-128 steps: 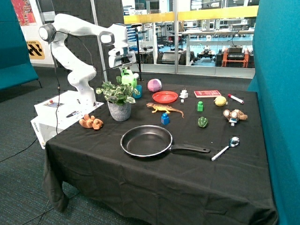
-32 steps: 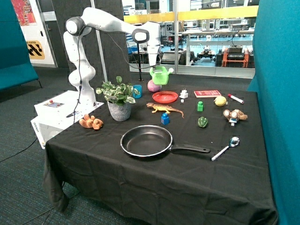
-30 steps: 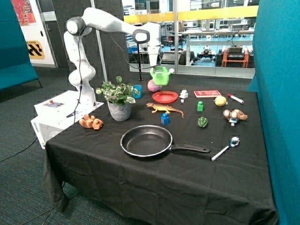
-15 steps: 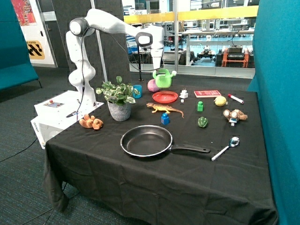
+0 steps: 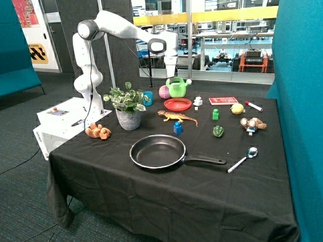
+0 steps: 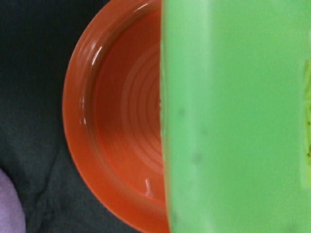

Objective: Water the pot plant and put the can on the plate

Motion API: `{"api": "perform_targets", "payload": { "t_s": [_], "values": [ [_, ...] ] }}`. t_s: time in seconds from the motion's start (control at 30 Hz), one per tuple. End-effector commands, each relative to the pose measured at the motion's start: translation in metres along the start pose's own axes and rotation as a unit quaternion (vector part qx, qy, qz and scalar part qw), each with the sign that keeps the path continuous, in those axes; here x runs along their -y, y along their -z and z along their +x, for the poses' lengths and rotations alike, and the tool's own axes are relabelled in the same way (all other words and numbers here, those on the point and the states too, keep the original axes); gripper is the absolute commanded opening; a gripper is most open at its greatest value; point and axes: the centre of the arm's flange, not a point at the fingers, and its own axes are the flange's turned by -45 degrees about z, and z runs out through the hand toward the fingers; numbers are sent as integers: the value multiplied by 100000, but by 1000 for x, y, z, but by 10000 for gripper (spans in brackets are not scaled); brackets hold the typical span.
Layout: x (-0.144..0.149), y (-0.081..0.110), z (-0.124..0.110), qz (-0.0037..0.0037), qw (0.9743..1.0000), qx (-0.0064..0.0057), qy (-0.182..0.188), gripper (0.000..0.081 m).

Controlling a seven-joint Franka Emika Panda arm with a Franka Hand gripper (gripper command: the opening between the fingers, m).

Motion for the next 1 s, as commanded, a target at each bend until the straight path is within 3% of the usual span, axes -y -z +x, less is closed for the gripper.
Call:
{"api": "perform_targets", "payload": {
  "t_s": [0.0,0.97],
  "values": [
    [0,-15,1,-43,100000,-164,-25,0],
    [5,-50,-1,-44,99996,-164,892,0]
  ]
}}
